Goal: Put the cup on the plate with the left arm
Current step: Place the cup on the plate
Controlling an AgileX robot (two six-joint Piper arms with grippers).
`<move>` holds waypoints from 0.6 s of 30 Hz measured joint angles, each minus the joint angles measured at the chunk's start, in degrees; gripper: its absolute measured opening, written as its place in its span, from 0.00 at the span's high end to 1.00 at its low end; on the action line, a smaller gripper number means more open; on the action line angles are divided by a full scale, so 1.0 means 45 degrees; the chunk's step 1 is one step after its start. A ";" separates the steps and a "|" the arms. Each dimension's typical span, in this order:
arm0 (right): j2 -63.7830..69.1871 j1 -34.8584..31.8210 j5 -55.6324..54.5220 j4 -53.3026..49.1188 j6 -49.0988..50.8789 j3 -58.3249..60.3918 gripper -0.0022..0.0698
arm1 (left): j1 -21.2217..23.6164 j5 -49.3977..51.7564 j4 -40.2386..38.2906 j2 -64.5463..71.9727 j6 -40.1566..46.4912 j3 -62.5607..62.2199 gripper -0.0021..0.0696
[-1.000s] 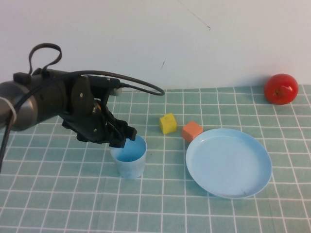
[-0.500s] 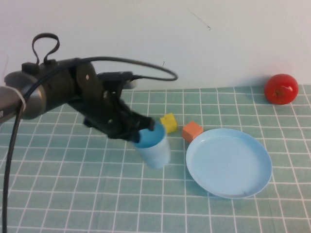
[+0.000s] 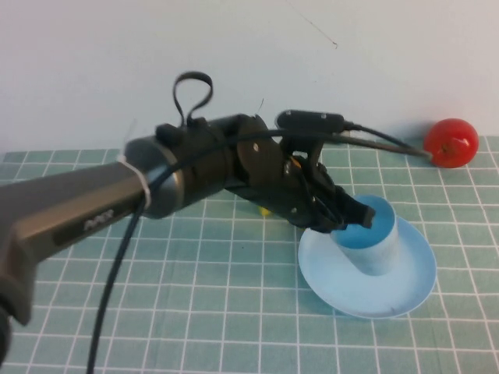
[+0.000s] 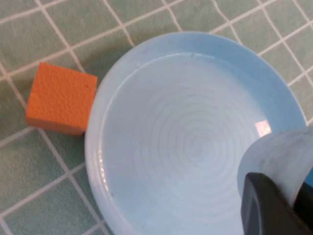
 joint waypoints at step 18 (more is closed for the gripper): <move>0.0000 0.0000 0.0000 0.0000 0.0000 0.0000 0.97 | -0.0022 -0.0568 -0.0195 0.1599 0.0156 -0.0933 0.37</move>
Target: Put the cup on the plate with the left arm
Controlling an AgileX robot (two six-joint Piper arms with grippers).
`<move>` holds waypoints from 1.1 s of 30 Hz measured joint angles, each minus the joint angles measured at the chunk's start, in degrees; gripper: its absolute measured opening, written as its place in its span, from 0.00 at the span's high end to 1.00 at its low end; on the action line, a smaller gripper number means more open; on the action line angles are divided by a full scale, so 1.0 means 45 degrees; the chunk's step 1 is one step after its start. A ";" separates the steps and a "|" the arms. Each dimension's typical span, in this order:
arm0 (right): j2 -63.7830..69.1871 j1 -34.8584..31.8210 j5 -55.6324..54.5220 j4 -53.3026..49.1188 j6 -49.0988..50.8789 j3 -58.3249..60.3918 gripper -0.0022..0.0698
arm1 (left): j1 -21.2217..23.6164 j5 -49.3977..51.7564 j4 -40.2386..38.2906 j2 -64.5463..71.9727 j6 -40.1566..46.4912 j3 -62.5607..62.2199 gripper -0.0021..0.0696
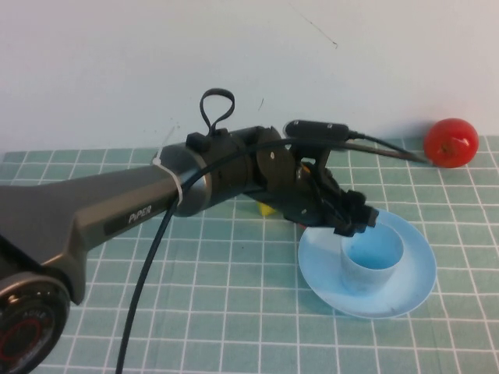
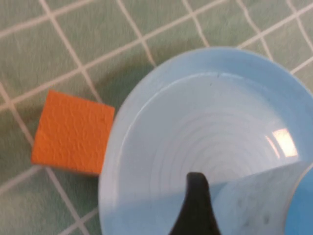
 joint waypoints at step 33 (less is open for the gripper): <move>0.0000 0.0000 0.0000 0.0000 0.0000 0.0000 0.97 | 0.0513 -0.3710 0.5405 -0.9981 -0.3196 0.2580 0.97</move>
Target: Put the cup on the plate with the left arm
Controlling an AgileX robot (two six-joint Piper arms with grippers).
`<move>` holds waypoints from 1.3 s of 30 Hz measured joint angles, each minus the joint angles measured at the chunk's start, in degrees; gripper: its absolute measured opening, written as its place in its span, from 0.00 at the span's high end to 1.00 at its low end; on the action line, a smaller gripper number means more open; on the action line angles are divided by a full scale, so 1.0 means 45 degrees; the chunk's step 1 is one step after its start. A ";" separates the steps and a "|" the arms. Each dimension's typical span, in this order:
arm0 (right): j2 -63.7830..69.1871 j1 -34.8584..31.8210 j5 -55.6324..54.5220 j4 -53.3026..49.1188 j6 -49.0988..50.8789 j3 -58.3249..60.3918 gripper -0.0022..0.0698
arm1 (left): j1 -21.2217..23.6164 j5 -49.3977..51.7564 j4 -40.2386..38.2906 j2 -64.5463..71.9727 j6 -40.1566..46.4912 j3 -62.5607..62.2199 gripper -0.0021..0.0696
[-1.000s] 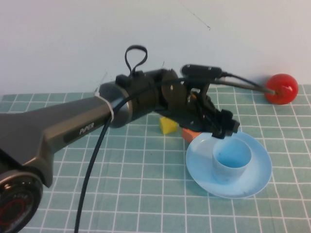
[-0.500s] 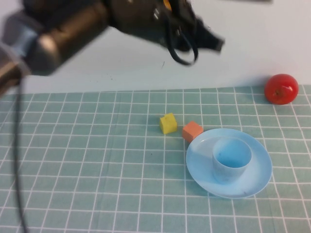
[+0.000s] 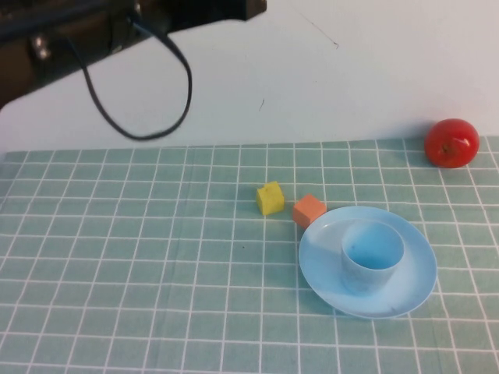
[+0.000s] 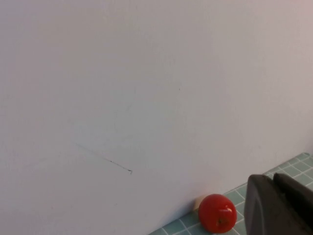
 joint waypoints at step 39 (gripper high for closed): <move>0.0000 0.0000 0.0000 0.0000 0.0000 0.0000 0.97 | 0.3564 -0.5026 0.6655 -0.8150 -0.3301 1.2451 0.97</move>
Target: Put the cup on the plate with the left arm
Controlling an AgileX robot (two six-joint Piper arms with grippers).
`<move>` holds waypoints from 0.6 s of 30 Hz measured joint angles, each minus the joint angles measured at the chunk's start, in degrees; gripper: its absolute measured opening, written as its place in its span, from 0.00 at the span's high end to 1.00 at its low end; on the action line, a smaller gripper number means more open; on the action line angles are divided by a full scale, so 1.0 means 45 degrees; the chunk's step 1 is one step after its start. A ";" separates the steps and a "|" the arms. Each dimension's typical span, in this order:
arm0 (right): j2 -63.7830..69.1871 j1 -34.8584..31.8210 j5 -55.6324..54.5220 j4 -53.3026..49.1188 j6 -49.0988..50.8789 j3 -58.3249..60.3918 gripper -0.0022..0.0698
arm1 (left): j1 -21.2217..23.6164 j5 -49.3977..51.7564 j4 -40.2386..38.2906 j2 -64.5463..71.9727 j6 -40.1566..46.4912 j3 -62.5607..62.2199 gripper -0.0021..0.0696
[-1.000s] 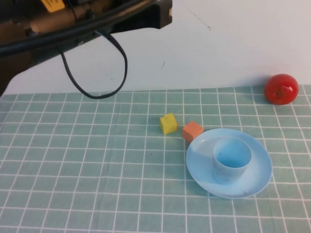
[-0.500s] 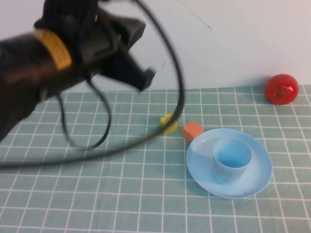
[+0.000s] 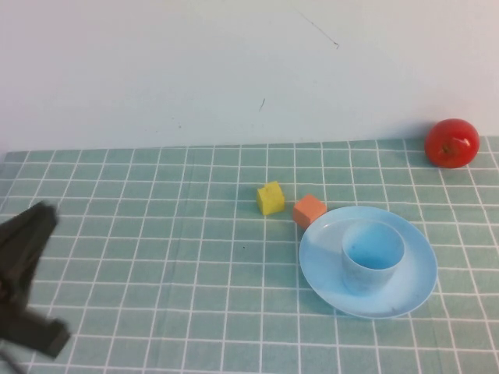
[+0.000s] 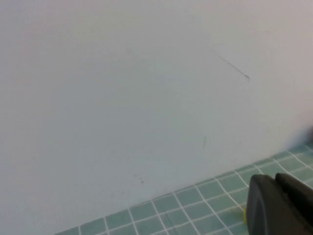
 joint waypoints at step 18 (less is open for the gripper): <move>0.0000 0.0000 0.0000 0.0000 0.0000 0.0000 0.97 | 0.4425 0.1510 0.1138 -0.8006 -0.5814 0.4835 0.97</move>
